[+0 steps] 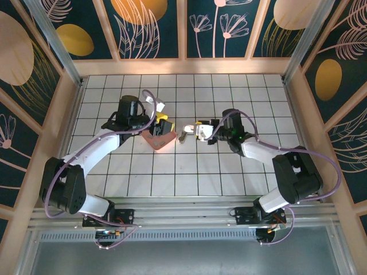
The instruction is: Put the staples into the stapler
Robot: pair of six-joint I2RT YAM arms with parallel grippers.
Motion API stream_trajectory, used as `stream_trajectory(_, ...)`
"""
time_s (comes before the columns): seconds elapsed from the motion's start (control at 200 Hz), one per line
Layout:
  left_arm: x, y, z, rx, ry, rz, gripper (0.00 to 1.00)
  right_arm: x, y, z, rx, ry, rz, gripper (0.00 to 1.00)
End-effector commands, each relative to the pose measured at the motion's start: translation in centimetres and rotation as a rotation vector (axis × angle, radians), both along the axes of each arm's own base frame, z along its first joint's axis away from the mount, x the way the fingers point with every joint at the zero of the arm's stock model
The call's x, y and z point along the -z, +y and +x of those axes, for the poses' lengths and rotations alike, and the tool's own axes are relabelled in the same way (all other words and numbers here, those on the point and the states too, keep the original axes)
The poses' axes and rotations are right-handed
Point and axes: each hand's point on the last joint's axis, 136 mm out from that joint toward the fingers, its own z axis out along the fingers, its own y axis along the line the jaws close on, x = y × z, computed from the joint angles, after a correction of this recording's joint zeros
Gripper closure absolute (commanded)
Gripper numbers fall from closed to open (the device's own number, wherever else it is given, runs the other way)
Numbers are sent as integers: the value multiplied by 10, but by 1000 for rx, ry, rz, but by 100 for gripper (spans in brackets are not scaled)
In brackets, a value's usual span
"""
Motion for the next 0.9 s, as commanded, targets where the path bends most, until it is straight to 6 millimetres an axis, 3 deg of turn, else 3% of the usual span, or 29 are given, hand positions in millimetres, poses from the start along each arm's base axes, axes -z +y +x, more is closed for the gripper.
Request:
stream_trajectory(0.0, -8, -15, -15, 63, 121, -86, 40, -36, 11, 1, -2, -135, 92, 68)
stream_trajectory(0.245, 0, -23, -20, 94, 155, -90, 35, -54, 20, -5, -28, -204, 130, 68)
stream_trajectory(0.531, 1, -32, -16, 97, 175, -122, 34, -63, 27, -6, -54, -212, 107, 67)
stream_trajectory(0.596, 0, -35, -17, 109, 180, -133, 38, -64, 27, -6, -54, -212, 103, 67)
stream_trajectory(0.606, -1, -36, -17, 114, 179, -134, 36, -65, 27, -6, -55, -214, 100, 68)
stream_trajectory(0.621, 0, -37, -18, 119, 179, -133, 8, -65, 27, -6, -54, -213, 99, 68)
stream_trajectory(0.636, 0, -38, -18, 125, 182, -132, 2, -65, 27, -6, -54, -215, 99, 68)
stream_trajectory(0.891, 1, -46, -27, 184, 163, -132, 4, -73, 35, -11, -71, -228, 97, 68)
